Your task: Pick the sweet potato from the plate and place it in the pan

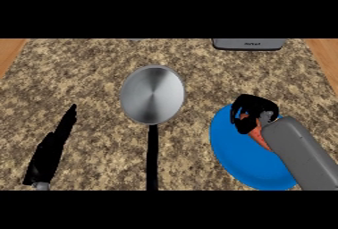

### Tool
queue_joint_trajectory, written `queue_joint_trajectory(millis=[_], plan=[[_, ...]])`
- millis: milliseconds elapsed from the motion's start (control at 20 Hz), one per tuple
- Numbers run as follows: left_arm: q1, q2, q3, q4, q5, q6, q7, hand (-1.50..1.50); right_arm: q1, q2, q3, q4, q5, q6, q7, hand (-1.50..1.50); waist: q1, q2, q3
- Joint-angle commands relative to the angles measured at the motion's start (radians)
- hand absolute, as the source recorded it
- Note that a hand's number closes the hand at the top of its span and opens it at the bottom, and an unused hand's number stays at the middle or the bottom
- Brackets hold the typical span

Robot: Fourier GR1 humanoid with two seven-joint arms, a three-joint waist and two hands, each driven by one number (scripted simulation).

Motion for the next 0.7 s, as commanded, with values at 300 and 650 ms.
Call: queue_joint_trajectory(millis=[300, 650], plan=[[0.009, -0.007, 0.017, 0.006, 0.006, -0.018, -0.010, 0.00, -0.080, -0.122, -0.019, 0.134, 0.282, -0.329, -0.316, 1.50, 0.008, 0.009, 0.005], [0.011, -0.029, -0.006, 0.015, -0.013, -0.008, -0.026, 0.00, -0.153, -0.103, -0.062, -0.039, 0.366, -0.638, -0.470, 1.50, 0.005, 0.006, 0.005]])
